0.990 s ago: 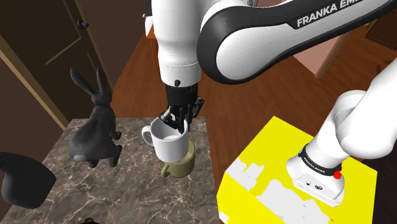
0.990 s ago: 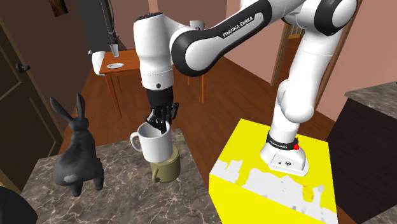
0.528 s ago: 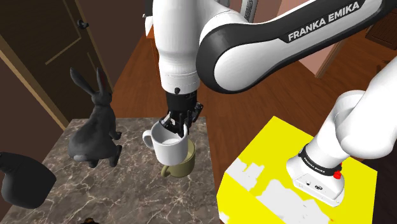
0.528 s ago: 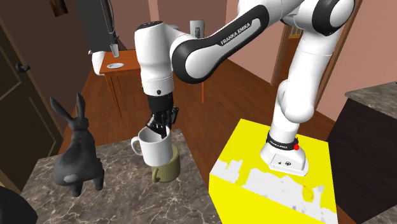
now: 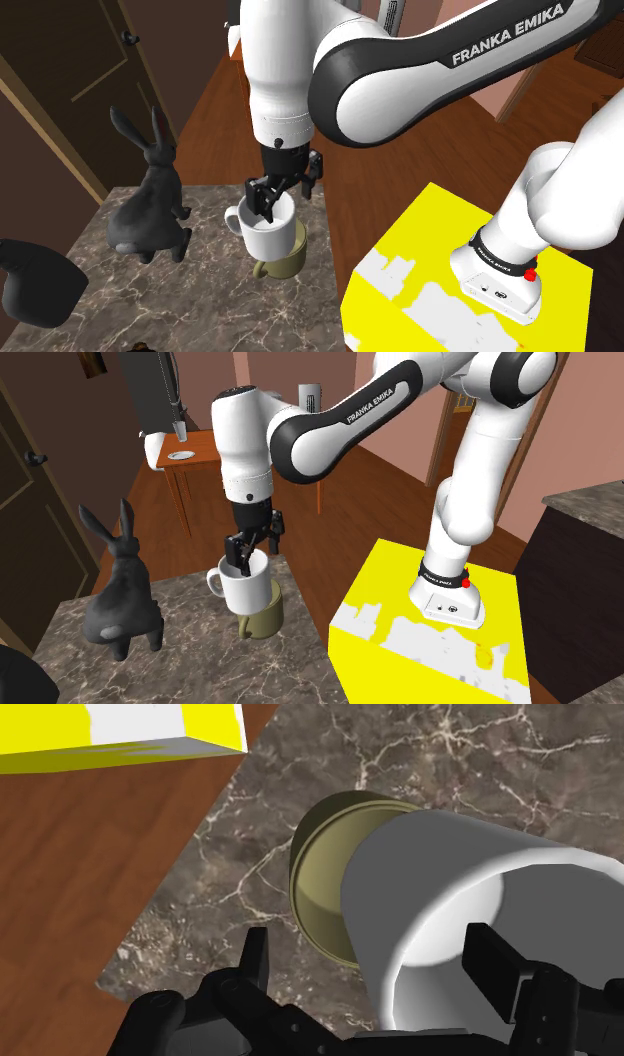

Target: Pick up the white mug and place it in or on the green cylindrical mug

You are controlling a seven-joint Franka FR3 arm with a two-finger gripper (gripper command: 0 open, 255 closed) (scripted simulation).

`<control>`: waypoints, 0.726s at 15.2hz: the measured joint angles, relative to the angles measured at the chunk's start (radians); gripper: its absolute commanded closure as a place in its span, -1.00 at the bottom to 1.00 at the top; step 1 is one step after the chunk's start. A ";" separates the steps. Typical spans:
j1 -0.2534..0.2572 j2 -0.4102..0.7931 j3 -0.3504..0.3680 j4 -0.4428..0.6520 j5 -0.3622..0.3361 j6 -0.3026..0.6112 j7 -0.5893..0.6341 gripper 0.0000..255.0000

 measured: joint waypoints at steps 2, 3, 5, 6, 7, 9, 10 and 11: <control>-0.001 -0.005 -0.001 0.011 0.002 -0.014 -0.002 -1.00; -0.001 -0.012 -0.003 0.027 0.005 -0.037 -0.004 -1.00; -0.005 -0.026 -0.009 0.075 0.010 -0.097 -0.011 -1.00; -0.004 -0.030 -0.009 0.086 0.012 -0.111 -0.010 -1.00; -0.004 -0.031 -0.009 0.092 0.012 -0.118 -0.010 -1.00; -0.004 -0.032 -0.009 0.097 0.013 -0.125 -0.010 -1.00; -0.004 -0.033 -0.009 0.097 0.013 -0.126 -0.011 -1.00; -0.005 -0.033 -0.010 0.097 0.013 -0.127 -0.011 -1.00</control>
